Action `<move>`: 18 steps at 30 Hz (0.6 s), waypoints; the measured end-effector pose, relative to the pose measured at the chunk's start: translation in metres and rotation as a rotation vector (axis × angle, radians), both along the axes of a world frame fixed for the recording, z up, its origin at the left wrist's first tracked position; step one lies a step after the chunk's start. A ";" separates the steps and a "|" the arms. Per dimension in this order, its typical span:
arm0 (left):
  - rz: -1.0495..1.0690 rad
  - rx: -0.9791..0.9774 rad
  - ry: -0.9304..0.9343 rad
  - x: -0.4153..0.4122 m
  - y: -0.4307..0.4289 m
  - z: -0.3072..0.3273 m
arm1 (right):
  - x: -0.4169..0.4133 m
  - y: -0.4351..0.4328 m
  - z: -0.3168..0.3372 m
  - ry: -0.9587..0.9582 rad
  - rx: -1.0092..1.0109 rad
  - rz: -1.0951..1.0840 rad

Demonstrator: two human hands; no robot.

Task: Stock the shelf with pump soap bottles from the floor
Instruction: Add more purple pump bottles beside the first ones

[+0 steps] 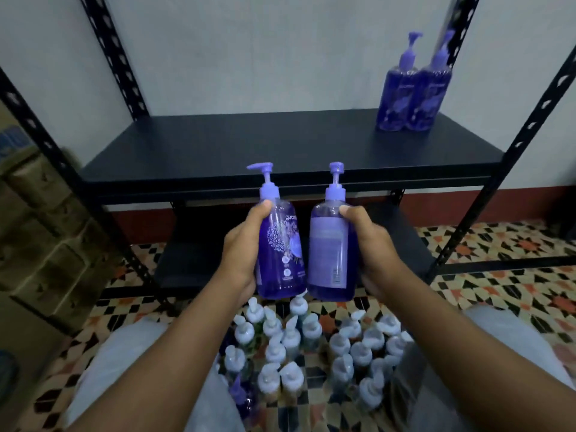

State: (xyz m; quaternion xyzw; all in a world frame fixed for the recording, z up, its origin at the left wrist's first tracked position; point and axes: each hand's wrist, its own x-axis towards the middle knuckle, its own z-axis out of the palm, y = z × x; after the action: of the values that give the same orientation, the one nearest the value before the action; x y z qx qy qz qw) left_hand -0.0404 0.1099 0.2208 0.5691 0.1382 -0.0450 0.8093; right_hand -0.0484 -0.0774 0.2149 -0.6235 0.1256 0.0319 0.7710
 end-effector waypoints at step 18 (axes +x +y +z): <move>-0.366 -0.010 0.098 0.009 0.008 -0.010 | -0.004 -0.023 0.001 0.123 0.377 0.383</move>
State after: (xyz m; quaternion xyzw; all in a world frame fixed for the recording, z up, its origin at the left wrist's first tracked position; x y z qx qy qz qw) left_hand -0.0315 0.1179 0.2106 0.5780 0.0712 -0.2199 0.7826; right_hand -0.0521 -0.1003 0.2158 -0.4782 0.0438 0.2378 0.8443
